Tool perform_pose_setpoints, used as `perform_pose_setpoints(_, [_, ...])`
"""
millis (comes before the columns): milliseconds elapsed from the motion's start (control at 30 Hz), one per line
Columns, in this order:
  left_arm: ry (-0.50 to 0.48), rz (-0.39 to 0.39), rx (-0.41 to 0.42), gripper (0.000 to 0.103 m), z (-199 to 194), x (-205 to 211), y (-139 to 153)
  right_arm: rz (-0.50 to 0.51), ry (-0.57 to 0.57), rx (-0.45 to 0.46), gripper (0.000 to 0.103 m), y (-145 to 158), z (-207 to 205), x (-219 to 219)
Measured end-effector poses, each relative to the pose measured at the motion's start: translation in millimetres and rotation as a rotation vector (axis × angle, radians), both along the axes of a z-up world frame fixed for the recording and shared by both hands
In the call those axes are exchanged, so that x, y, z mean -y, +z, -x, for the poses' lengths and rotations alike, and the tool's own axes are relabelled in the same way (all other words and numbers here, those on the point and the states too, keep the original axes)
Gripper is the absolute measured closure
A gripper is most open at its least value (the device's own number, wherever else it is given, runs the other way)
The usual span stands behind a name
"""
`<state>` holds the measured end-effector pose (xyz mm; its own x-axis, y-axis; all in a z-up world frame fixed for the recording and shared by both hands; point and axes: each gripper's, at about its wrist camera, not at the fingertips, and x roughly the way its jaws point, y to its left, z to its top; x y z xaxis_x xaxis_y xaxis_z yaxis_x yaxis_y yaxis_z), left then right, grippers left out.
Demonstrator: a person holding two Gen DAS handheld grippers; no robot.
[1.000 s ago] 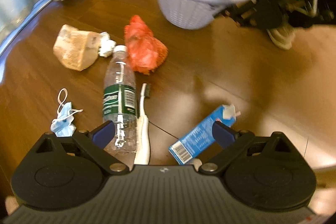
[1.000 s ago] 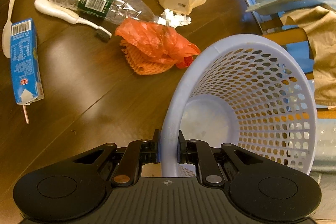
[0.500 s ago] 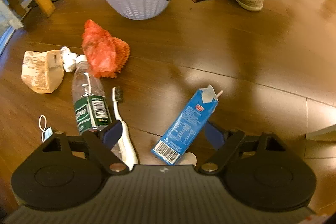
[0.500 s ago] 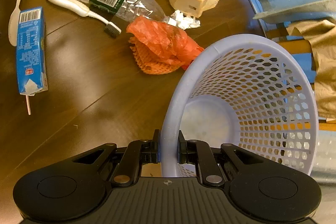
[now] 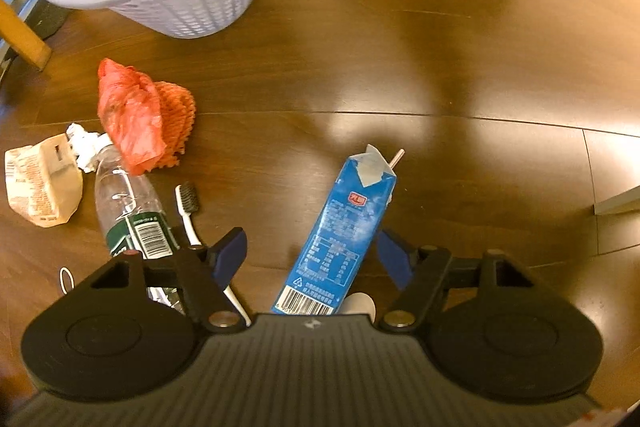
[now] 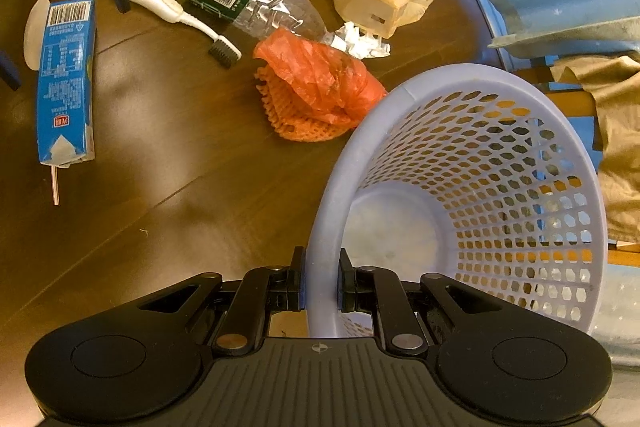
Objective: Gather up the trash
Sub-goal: 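Grasp the blue milk carton with the left tool while the right tool holds the wastebasket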
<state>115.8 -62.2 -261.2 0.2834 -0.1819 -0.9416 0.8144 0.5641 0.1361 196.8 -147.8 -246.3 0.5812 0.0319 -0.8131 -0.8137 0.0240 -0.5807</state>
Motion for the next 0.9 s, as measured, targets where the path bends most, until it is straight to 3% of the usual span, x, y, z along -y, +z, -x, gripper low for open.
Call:
perform_pose_setpoints(433, [-0.053,-0.019,-0.004,0.036,-1.4,5.6,-17.3,0.031,0.035,0.014,0.093,-6.2,7.5,-0.9])
perform_pose_setpoints(900, [-0.111,-0.038,-0.035,0.055,-6.7,17.2,-40.1,0.030,0.037,0.011,0.093,-6.4,9.3,-0.2])
